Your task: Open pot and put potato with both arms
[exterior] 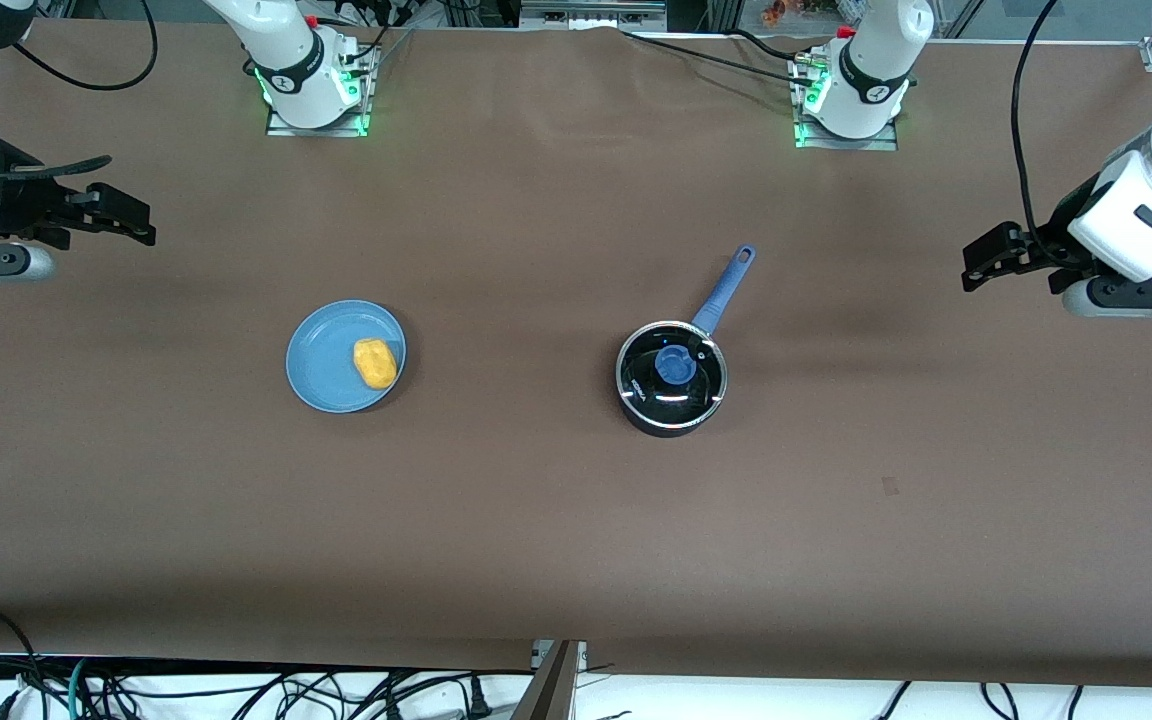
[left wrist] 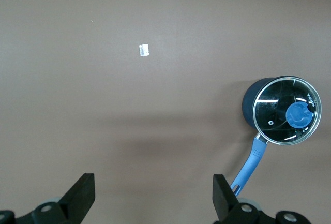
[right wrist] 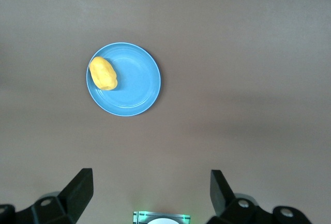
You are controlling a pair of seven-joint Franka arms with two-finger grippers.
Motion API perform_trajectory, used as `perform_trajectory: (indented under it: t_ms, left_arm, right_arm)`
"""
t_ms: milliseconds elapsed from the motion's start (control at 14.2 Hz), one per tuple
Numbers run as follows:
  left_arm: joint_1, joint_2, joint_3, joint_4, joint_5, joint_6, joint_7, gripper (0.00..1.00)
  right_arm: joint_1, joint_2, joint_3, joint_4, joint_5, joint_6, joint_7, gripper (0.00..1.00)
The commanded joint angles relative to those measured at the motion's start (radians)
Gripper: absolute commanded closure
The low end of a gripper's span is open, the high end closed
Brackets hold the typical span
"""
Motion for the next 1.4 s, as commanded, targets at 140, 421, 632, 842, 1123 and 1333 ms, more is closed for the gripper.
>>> perform_trajectory:
  t_ms: [140,421,632,842,1123,1333]
  left_arm:
    - [-0.005,0.021,-0.006,0.032,-0.028,-0.010,0.011,0.00]
    - [-0.011,0.021,-0.012,0.033,-0.030,-0.009,0.021,0.00]
    - [-0.014,0.027,-0.012,0.052,-0.028,-0.009,0.021,0.00]
    - [0.040,0.046,-0.003,0.050,-0.085,-0.013,0.011,0.00]
    - [0.074,0.053,-0.004,0.047,-0.084,-0.055,-0.010,0.00]
    - [0.074,0.053,-0.003,0.050,-0.080,-0.110,-0.018,0.00]
  right_arm:
    - [-0.014,0.015,0.018,0.030,0.002,-0.003,-0.012,0.00]
    - [-0.009,0.021,0.021,0.041,0.003,0.000,-0.010,0.00]
    - [-0.009,0.021,0.021,0.042,0.003,0.000,-0.012,0.00]
    - [-0.009,0.021,0.021,0.042,0.002,0.000,-0.009,0.00]
    - [-0.009,0.021,0.021,0.042,0.002,-0.002,-0.009,0.00]
    - [-0.009,0.021,0.021,0.042,0.002,-0.002,-0.010,0.00]
